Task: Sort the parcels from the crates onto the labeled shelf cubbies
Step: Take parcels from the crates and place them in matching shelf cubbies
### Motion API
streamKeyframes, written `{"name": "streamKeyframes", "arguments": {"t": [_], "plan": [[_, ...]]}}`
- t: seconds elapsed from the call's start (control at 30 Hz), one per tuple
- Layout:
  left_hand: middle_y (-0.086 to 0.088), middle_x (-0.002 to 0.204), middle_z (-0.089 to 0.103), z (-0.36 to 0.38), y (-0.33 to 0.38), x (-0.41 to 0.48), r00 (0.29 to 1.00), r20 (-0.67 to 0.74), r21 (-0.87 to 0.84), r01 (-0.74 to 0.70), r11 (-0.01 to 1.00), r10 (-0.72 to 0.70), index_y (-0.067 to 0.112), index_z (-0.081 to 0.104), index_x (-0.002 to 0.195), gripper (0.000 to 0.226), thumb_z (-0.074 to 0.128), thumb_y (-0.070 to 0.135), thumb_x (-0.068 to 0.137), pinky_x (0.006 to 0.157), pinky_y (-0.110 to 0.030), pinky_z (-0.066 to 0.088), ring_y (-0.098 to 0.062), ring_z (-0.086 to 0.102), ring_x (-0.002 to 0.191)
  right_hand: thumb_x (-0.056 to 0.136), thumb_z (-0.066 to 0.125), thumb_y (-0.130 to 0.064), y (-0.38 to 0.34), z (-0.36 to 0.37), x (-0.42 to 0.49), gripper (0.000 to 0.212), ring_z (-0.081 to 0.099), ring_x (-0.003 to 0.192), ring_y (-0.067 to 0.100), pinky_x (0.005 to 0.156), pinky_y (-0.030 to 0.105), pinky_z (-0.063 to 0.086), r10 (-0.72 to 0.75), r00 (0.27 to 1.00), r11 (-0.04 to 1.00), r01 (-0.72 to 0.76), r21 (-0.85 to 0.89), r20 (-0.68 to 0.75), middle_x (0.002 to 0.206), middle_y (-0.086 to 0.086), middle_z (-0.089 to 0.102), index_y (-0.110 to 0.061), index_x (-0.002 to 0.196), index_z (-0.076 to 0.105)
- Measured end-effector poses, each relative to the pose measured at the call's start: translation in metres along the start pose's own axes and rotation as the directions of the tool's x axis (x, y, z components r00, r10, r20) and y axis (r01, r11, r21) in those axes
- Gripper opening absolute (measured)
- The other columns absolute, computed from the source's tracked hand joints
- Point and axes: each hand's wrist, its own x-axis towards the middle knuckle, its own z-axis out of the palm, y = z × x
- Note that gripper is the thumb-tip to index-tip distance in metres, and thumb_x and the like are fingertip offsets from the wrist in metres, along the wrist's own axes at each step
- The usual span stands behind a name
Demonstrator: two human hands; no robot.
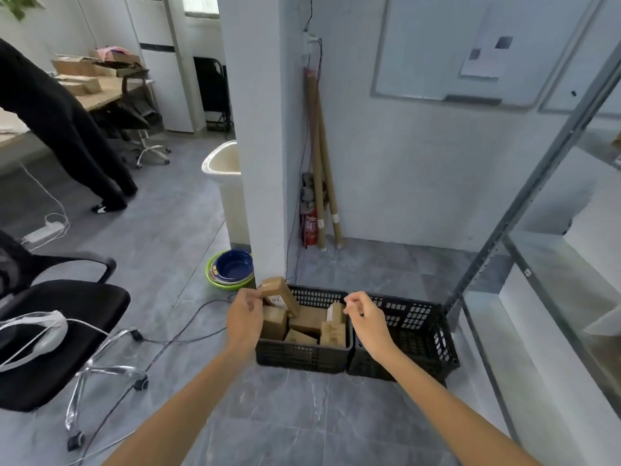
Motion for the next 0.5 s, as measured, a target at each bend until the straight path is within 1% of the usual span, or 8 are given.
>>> {"name": "streamKeyframes", "arguments": {"t": [0.03,0.1,0.13,0.27,0.3,0.37,0.43,0.5], "plan": [[-0.005,0.097,0.061,0.001,-0.003,0.015,1.0,-0.002,0.002,0.005,1.0,-0.005,0.016,0.056,0.094,0.012,0.048,0.008,0.093,0.071,-0.027,0.04,-0.017,0.054,0.086,0.098,0.045,-0.022,-0.002,0.008,0.017,0.015,0.061,0.087,0.019,0.065,0.014,0.04,0.004,1.0,1.0,-0.004,-0.001,0.02,0.094,0.001,0.064,-0.016,0.106,0.057],[-0.004,0.096,0.062,0.004,-0.006,0.046,1.0,-0.01,0.017,0.016,1.0,-0.016,0.016,0.056,0.093,0.012,0.048,0.007,0.093,0.072,-0.026,0.039,-0.018,0.055,0.088,0.098,0.046,-0.023,-0.004,0.027,0.051,0.015,0.058,0.09,0.012,0.068,0.014,0.041,0.007,0.999,1.0,-0.006,-0.012,0.052,0.096,-0.003,0.062,-0.018,0.105,0.057],[-0.005,0.096,0.062,0.006,-0.008,0.063,1.0,-0.016,0.019,0.026,0.999,-0.026,0.016,0.056,0.093,0.012,0.049,0.007,0.093,0.073,-0.026,0.039,-0.018,0.055,0.088,0.098,0.046,-0.023,-0.005,0.037,0.069,0.014,0.058,0.091,0.01,0.071,0.016,0.042,0.014,0.997,1.0,-0.013,-0.017,0.07,0.098,-0.003,0.062,-0.019,0.105,0.057],[-0.003,0.092,0.061,0.019,-0.016,0.147,0.999,0.013,0.031,0.042,0.999,-0.042,0.016,0.055,0.093,0.012,0.05,0.005,0.091,0.072,-0.025,0.038,-0.018,0.056,0.087,0.096,0.048,-0.026,-0.005,0.083,0.146,0.009,0.06,0.093,0.011,0.08,0.026,0.048,0.034,0.992,0.998,-0.026,-0.064,0.119,0.094,-0.006,0.063,-0.025,0.101,0.056],[-0.002,0.091,0.06,0.022,-0.018,0.172,0.999,0.028,0.043,0.039,0.998,-0.04,0.015,0.056,0.095,0.012,0.05,0.006,0.091,0.07,-0.023,0.038,-0.017,0.056,0.086,0.096,0.048,-0.027,-0.006,0.096,0.167,0.008,0.059,0.093,0.01,0.08,0.026,0.048,0.033,0.991,0.996,-0.023,-0.084,0.127,0.093,-0.008,0.063,-0.027,0.1,0.055],[0.0,0.09,0.06,0.03,-0.027,0.222,0.997,0.072,0.066,0.023,0.998,-0.028,0.015,0.056,0.099,0.014,0.049,0.006,0.092,0.063,-0.017,0.038,-0.013,0.056,0.083,0.097,0.047,-0.025,-0.01,0.12,0.21,0.008,0.057,0.093,0.008,0.076,0.018,0.043,0.049,0.988,0.995,-0.037,-0.089,0.144,0.093,-0.011,0.059,-0.025,0.102,0.053],[0.002,0.088,0.058,0.039,-0.035,0.27,0.993,0.116,0.086,0.023,0.996,-0.033,0.016,0.055,0.099,0.014,0.048,0.005,0.093,0.059,-0.012,0.036,-0.007,0.054,0.078,0.097,0.047,-0.022,-0.013,0.142,0.252,0.009,0.054,0.091,0.008,0.07,0.012,0.038,0.073,0.986,0.994,-0.059,-0.092,0.153,0.091,-0.011,0.056,-0.02,0.104,0.053],[0.003,0.089,0.058,0.049,-0.044,0.313,0.987,0.155,0.114,0.031,0.993,-0.049,0.017,0.055,0.098,0.014,0.048,0.007,0.093,0.06,-0.012,0.036,-0.003,0.052,0.078,0.097,0.048,-0.022,-0.013,0.164,0.291,0.012,0.053,0.091,0.008,0.069,0.014,0.038,0.093,0.984,0.989,-0.075,-0.125,0.149,0.091,-0.01,0.056,-0.018,0.106,0.054]]}}
